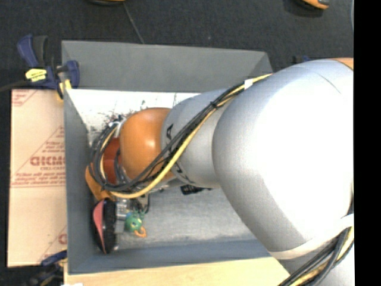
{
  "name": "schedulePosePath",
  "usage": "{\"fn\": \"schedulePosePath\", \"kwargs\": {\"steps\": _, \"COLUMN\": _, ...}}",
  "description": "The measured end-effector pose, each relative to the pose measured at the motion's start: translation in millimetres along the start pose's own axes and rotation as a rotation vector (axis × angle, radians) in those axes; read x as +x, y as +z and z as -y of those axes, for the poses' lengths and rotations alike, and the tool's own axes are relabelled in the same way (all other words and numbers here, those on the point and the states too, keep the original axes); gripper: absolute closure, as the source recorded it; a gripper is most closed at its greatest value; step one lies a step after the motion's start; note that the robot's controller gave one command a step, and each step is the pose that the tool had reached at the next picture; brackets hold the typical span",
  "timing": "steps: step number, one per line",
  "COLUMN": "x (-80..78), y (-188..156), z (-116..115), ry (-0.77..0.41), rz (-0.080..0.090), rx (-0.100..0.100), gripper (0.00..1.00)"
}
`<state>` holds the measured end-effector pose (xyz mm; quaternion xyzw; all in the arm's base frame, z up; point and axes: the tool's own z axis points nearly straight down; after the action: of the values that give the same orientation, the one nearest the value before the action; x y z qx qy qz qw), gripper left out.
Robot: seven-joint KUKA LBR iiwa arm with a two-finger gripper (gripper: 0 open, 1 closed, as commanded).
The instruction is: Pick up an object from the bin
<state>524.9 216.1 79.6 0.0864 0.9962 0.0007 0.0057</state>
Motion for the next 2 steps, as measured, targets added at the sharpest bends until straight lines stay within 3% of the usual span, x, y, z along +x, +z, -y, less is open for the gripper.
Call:
{"fn": "schedulePosePath", "kwargs": {"steps": 1, "x": -12.1, "y": 7.7, "z": 18.4, "ry": -0.788, "rz": 0.005, "rx": 0.0, "gripper": 1.0}}
{"fn": "schedulePosePath", "kwargs": {"steps": 2, "x": -12.1, "y": 7.7, "z": 18.0, "ry": -0.786, "rz": 0.005, "rx": 0.0, "gripper": 1.0}}
